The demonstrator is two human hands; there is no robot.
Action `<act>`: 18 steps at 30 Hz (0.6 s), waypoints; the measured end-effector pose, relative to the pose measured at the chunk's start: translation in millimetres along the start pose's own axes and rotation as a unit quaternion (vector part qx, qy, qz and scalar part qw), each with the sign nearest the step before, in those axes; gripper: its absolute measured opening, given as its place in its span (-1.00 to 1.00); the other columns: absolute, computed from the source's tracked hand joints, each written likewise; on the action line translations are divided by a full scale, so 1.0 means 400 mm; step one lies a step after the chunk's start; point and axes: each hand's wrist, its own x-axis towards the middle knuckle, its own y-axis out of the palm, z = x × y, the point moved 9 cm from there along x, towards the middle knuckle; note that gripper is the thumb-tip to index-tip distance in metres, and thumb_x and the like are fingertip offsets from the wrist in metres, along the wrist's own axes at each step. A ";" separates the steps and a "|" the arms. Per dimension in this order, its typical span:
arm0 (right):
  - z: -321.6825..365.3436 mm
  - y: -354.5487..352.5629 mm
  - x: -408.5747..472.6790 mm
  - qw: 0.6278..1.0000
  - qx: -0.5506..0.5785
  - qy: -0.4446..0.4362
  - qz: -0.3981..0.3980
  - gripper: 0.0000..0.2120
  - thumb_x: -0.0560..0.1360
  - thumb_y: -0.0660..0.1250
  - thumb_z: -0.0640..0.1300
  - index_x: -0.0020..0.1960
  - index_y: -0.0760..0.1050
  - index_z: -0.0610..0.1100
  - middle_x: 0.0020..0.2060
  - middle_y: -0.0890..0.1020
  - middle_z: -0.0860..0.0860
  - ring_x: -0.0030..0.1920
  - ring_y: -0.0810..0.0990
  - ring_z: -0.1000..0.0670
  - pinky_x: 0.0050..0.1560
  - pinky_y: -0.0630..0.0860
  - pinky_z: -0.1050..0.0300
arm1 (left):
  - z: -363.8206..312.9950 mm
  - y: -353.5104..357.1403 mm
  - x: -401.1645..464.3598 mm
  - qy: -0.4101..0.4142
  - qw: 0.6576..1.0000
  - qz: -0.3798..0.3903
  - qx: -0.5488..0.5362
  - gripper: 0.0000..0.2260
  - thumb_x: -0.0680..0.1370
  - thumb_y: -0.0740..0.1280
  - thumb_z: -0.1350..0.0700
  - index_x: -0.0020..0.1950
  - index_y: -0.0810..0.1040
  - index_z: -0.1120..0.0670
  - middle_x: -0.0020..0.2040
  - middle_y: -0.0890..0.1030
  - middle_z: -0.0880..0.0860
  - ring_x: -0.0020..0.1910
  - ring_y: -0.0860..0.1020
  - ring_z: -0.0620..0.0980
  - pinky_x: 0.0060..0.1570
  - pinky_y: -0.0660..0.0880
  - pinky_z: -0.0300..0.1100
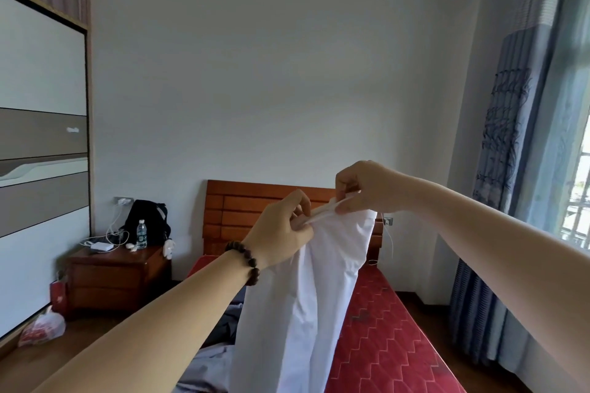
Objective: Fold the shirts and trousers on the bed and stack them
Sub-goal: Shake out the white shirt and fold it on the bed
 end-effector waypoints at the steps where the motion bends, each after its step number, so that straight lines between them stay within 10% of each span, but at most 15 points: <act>1: 0.001 -0.003 0.005 1.000 -0.008 -0.001 -0.009 -0.82 0.36 0.48 -0.15 -0.30 0.50 0.03 -0.34 0.56 0.09 -0.29 0.48 0.12 -0.21 0.43 0.17 | 0.009 0.004 -0.006 -0.009 1.000 0.016 0.015 -0.84 0.47 0.36 0.19 -0.10 0.44 -0.05 -0.25 0.55 -0.08 -0.34 0.53 -0.13 -0.35 0.52 -0.26; 8: 0.021 -0.013 0.024 0.999 -0.033 -0.025 -0.018 -0.87 0.33 0.40 -0.21 -0.29 0.47 -0.05 -0.36 0.53 0.06 -0.31 0.45 0.05 -0.28 0.40 0.13 | 0.069 0.058 -0.052 -0.068 0.987 0.140 0.022 -0.78 0.47 0.40 0.06 0.11 0.61 0.01 -0.04 0.66 -0.01 -0.09 0.62 0.01 -0.06 0.60 0.00; 18: -0.001 0.005 -0.005 0.995 -0.090 0.002 0.042 -0.80 0.44 0.43 0.04 0.03 0.57 0.00 -0.25 0.53 0.10 -0.20 0.51 0.07 -0.19 0.42 0.18 | 0.057 0.004 -0.035 -0.029 0.999 -0.007 -0.027 -0.92 0.48 0.44 0.14 -0.07 0.69 0.11 -0.18 0.62 0.00 -0.19 0.56 -0.07 -0.12 0.51 -0.19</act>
